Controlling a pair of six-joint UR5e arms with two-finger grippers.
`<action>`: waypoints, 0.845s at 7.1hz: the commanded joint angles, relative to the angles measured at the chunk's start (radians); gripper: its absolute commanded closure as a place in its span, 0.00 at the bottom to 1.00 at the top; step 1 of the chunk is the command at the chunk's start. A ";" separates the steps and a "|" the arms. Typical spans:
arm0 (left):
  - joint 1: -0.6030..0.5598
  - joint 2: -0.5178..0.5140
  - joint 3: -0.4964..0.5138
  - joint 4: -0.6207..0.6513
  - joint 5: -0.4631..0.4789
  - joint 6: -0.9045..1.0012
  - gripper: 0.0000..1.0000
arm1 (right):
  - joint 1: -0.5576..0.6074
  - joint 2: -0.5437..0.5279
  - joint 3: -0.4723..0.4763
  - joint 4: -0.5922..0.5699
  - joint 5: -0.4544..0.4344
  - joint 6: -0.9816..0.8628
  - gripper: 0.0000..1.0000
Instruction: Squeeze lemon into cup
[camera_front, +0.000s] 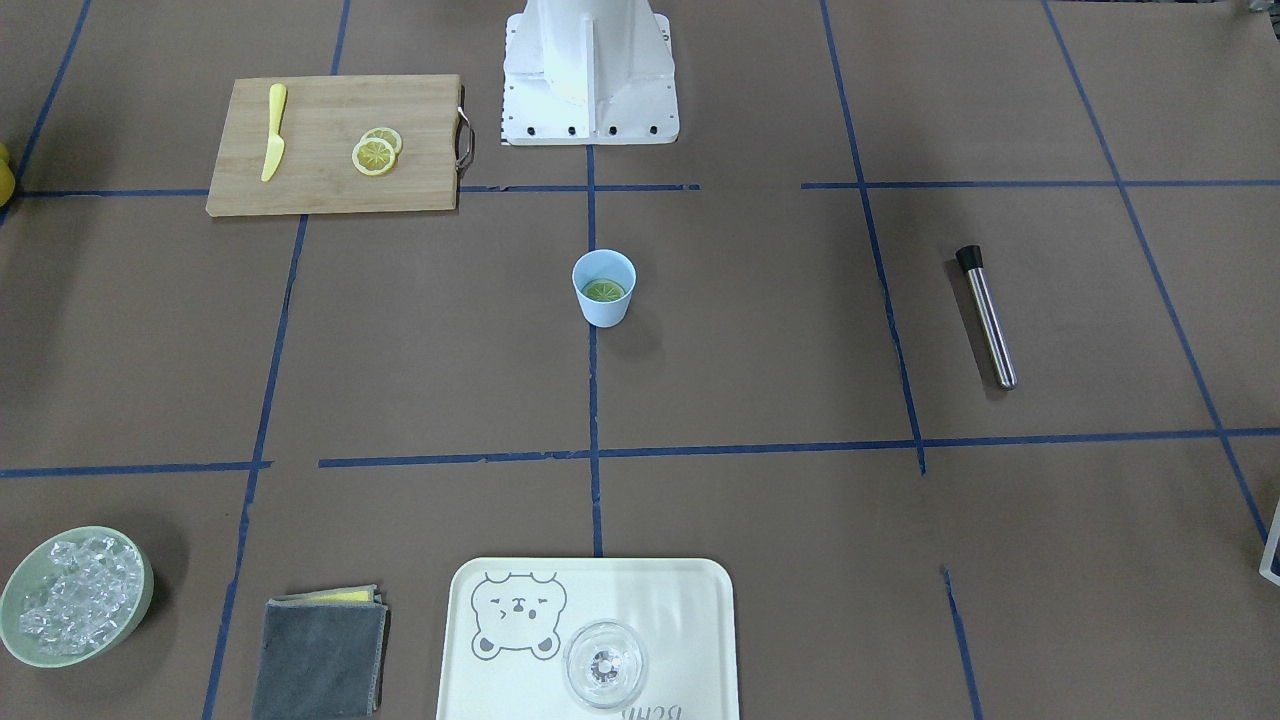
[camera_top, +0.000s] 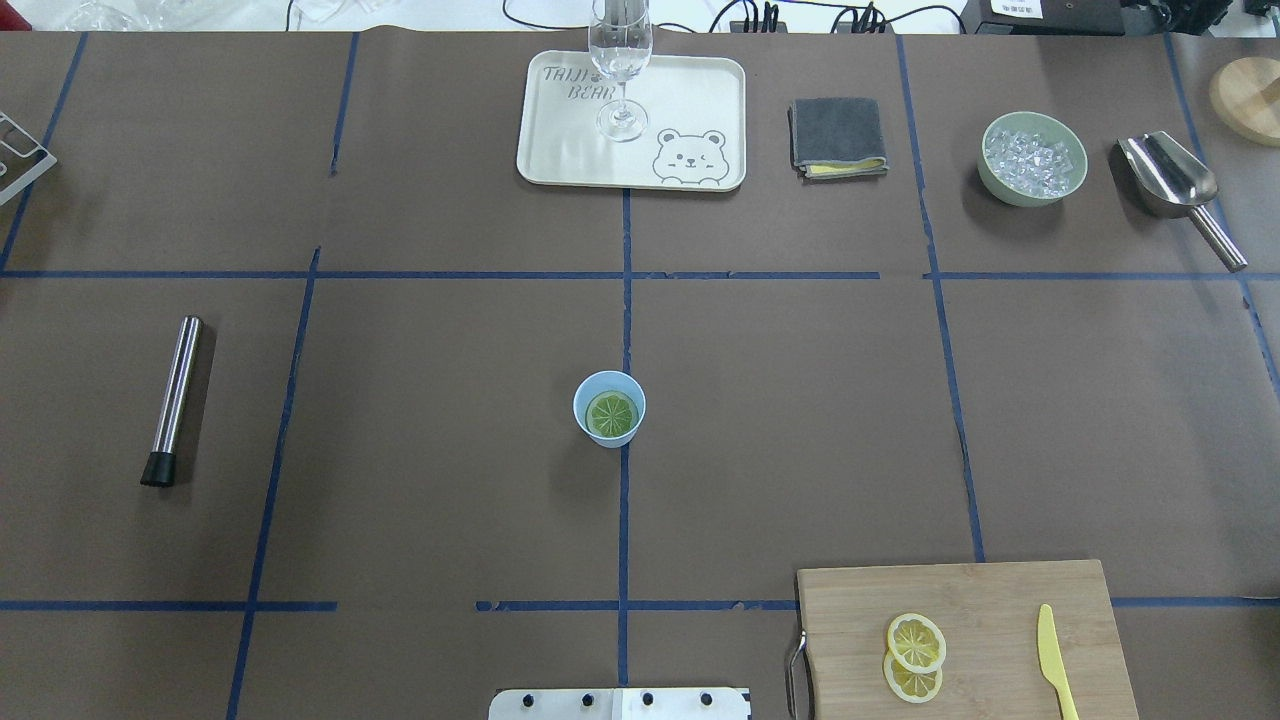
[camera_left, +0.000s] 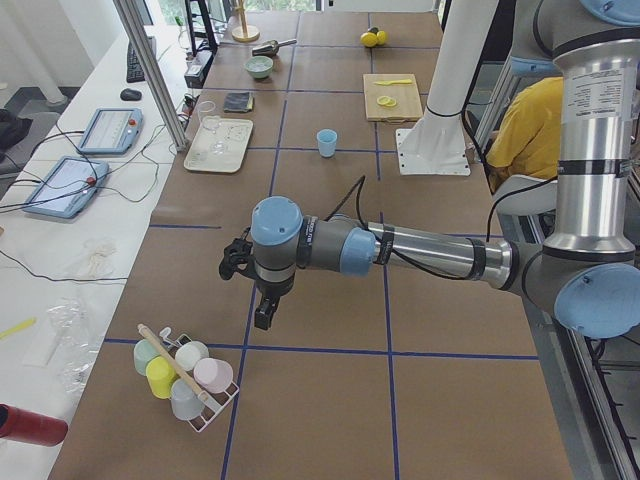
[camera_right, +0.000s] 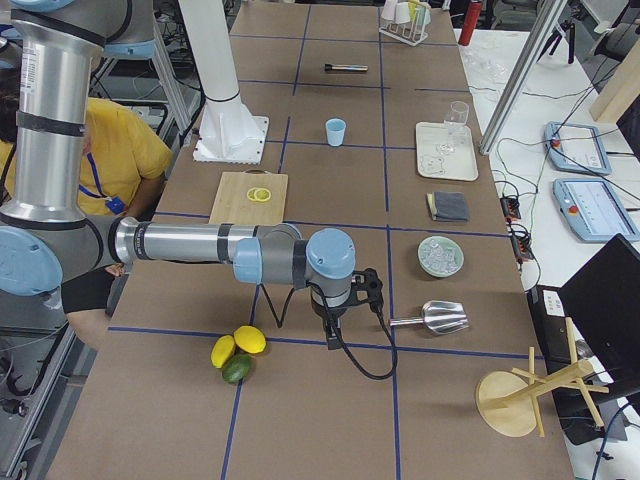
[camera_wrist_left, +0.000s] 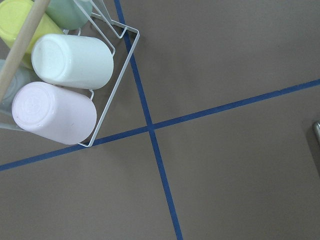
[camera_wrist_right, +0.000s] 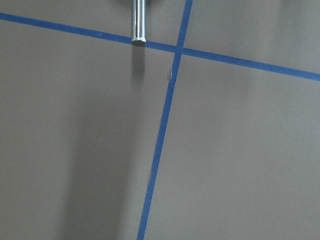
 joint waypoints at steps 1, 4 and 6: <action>-0.012 0.005 0.016 0.003 0.003 0.007 0.00 | 0.005 -0.009 0.003 -0.019 0.023 -0.017 0.00; -0.015 0.063 -0.037 -0.003 -0.006 0.014 0.00 | 0.003 -0.006 -0.023 -0.019 0.015 -0.001 0.00; -0.014 0.077 -0.010 -0.006 -0.005 0.014 0.00 | 0.005 -0.018 -0.020 -0.019 0.017 0.005 0.00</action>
